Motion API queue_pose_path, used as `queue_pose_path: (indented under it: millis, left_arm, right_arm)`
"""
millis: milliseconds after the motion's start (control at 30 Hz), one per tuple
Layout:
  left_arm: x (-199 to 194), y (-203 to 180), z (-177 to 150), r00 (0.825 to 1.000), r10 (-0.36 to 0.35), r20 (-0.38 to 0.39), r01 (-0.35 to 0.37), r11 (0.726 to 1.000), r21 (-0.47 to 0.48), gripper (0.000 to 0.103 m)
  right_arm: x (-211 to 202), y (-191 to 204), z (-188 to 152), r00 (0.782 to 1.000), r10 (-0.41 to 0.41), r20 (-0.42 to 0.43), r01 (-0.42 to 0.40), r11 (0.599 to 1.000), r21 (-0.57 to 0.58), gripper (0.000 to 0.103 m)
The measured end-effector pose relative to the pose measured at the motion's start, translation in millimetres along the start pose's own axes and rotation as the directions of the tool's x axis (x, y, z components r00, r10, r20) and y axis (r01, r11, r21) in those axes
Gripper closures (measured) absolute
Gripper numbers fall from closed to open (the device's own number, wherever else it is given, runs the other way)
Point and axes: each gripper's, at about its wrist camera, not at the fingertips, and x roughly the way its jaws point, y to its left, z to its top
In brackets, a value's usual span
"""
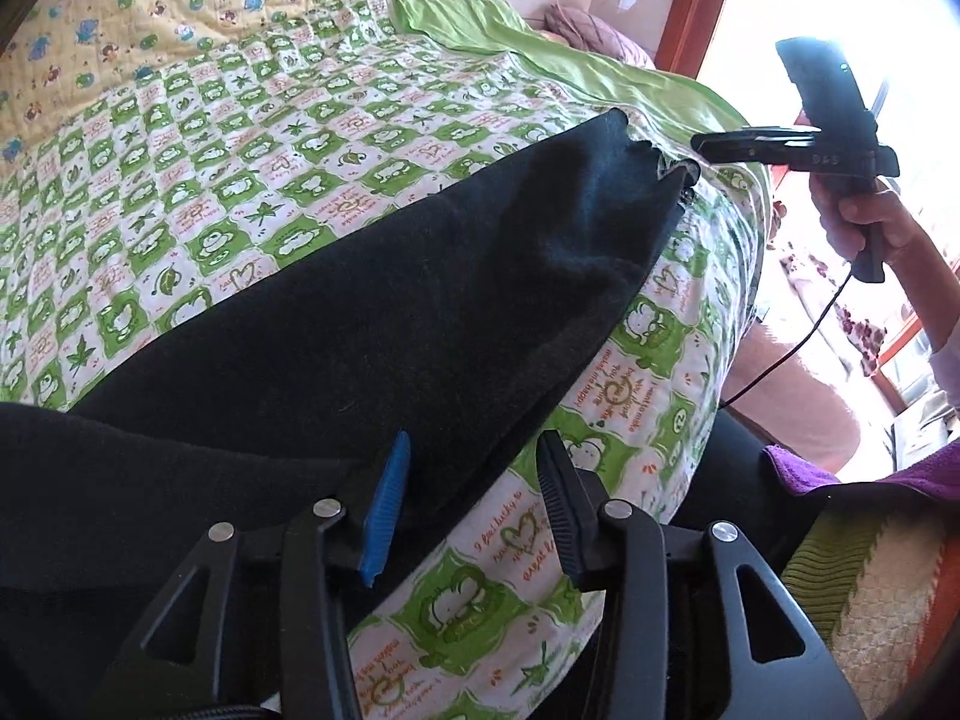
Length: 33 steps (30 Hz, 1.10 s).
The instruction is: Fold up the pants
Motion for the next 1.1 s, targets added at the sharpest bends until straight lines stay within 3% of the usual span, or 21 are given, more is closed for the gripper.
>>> queue_pose_path:
  millis: [200, 500, 733, 1100]
  left_arm:
    - [-24, 14, -12, 0.998, 0.016, 0.055, -0.011, 0.996, -0.088, 0.059]
    - [-73, 62, -37, 0.984, 0.12, 0.13, -0.083, 0.963, -0.258, 0.053]
    - [-111, 115, -66, 0.964, 0.222, 0.145, -0.147, 0.902, -0.406, 0.048]
    - [-165, 203, -95, 0.928, 0.349, 0.129, -0.23, 0.81, -0.539, 0.046]
  right_arm:
    - [4, 44, 22, 0.99, 0.121, 0.067, -0.119, 0.993, -0.021, 0.063]
    - [77, 127, 51, 0.943, 0.332, -0.016, -0.332, 0.941, -0.065, 0.063]
    - [127, 174, 64, 0.901, 0.424, -0.09, -0.43, 0.901, -0.058, 0.063]
    - [176, 225, 89, 0.854, 0.487, -0.182, -0.506, 0.859, -0.075, 0.063]
